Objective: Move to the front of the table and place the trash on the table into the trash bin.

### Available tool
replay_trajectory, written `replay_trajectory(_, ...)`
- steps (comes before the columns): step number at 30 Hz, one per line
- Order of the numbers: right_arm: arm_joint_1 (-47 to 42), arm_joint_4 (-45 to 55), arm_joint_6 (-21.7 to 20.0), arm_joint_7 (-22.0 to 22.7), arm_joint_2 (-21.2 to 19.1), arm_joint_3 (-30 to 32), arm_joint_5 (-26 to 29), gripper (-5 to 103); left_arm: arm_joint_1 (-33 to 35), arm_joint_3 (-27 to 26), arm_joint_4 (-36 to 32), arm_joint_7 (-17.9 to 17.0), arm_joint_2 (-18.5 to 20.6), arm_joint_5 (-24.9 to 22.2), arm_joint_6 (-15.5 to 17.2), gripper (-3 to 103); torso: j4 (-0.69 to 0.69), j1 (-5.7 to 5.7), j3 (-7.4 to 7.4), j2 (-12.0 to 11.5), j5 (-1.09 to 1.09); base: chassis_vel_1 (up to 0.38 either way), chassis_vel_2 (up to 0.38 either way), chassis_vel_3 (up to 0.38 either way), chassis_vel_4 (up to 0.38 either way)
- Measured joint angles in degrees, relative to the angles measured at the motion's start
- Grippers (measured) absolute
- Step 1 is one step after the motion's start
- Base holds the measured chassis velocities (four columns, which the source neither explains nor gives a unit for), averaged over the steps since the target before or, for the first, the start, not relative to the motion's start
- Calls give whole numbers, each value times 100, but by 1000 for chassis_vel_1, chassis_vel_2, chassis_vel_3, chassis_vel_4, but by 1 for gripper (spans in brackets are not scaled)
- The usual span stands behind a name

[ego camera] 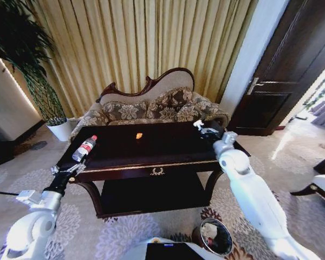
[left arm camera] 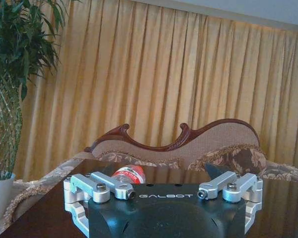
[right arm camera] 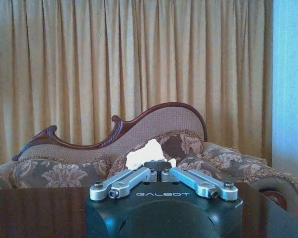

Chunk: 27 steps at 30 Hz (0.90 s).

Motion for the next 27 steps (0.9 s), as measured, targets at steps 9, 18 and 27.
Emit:
replay_trajectory(9,-200,209,4,-1,7,-101,34,0,-16,8,-7,12,45,-10,-21,100,1,0,0,0,-1,0,0,0,0)
replay_trajectory(18,-331,282,-10,-1,32,-159,34,0,-3,12,-10,66,38,-11,-45,100,0,0,0,0,-1,40,-37,-42,44)
replay_trajectory(27,-336,299,-28,-1,32,-184,34,0,7,21,-71,70,11,-5,-47,100,1,0,0,0,-1,119,-111,-109,115)
